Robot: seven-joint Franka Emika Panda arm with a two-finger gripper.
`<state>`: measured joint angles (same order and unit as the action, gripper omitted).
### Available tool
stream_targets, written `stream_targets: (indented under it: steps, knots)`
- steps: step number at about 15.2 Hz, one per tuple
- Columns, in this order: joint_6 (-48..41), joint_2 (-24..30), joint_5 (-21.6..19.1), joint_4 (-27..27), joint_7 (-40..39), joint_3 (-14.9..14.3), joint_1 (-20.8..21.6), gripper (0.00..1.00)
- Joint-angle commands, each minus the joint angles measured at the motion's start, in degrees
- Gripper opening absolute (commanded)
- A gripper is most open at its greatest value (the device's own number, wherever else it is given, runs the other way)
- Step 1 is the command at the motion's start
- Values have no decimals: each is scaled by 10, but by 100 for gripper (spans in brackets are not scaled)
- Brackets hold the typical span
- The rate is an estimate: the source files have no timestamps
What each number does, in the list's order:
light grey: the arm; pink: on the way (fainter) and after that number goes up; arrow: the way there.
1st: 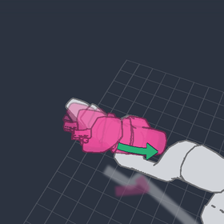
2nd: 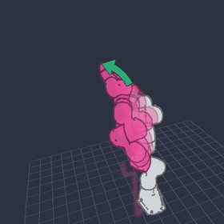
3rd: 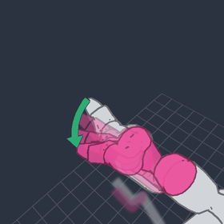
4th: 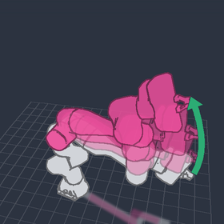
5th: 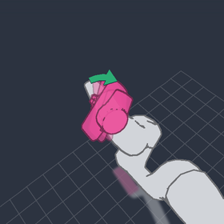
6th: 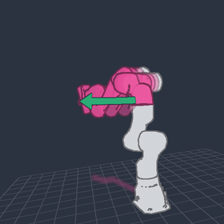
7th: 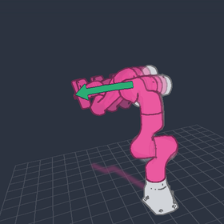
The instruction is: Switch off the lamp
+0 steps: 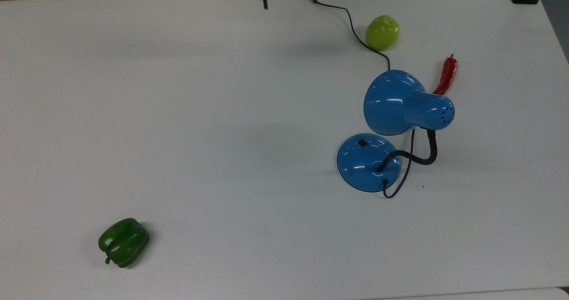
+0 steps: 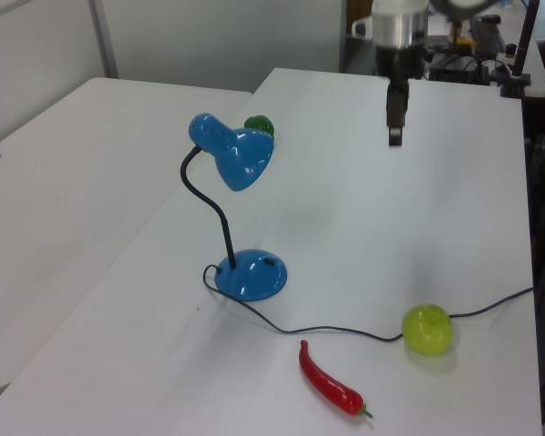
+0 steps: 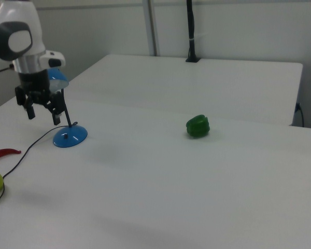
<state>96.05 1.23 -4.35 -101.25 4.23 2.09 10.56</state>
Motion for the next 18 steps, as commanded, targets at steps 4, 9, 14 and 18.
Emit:
stream_targets:
  steps: [4, 9, 14, 18]
  knots:
    - [-25, 3, -1, 62, 23, -65, -4, 100]
    - [48, -1, 1, 51, -31, -65, -9, 100]
    - [63, 4, -1, 40, -51, -37, -40, 100]
    - [63, 4, 0, 33, -50, -11, -52, 100]
